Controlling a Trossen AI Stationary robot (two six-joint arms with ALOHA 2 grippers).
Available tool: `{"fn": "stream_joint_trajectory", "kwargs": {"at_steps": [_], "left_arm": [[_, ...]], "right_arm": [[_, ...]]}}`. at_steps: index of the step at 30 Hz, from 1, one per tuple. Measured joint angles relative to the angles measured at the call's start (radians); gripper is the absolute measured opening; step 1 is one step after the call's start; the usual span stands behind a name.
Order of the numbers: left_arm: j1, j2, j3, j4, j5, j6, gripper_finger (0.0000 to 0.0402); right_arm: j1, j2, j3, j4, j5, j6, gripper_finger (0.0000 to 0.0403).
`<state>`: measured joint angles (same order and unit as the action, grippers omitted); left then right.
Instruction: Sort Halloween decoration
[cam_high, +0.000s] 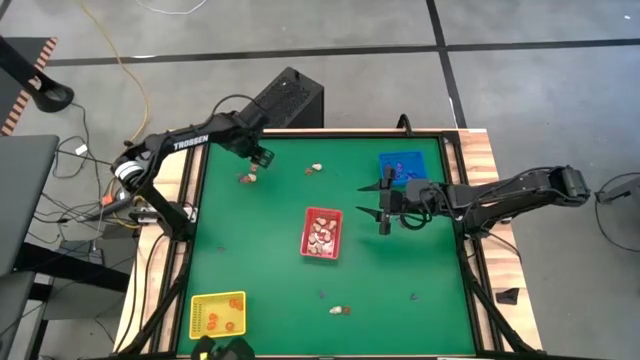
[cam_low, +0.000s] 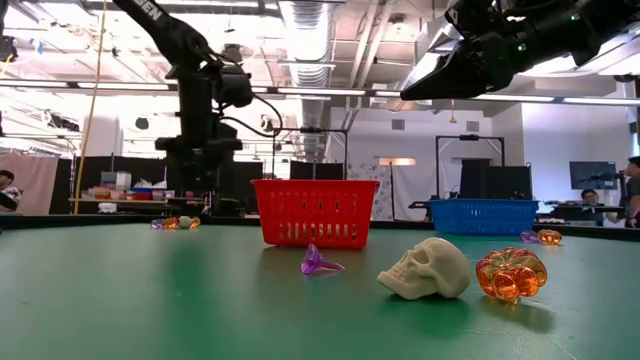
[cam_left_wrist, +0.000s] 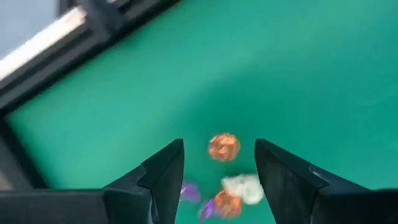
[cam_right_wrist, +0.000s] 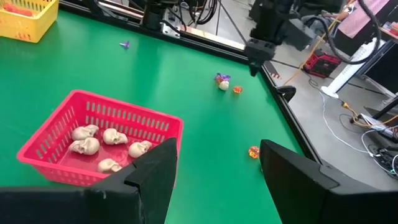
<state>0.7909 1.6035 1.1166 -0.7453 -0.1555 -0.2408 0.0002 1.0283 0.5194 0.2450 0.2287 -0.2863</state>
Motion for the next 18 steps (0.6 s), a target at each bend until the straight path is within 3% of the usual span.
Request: {"fn": "stream_joint_trajectory", "kwargs": {"at_steps": [3,11,18], "left_arm": [[0.021,0.000,-0.008,0.001,0.045,-0.002,0.0185],[0.013,0.006,-0.013,0.039,0.036,-0.009,0.0185],[0.000,0.024,-0.136,0.167,0.029,-0.042,0.0185]], "right_arm": [[0.001,0.000,0.000,0.003,0.000,0.000,0.0260],[0.001,0.000,0.000,0.003,0.000,-0.001,0.0260],[0.009,0.000,0.000,0.002,-0.002,-0.002,0.0260]]}}
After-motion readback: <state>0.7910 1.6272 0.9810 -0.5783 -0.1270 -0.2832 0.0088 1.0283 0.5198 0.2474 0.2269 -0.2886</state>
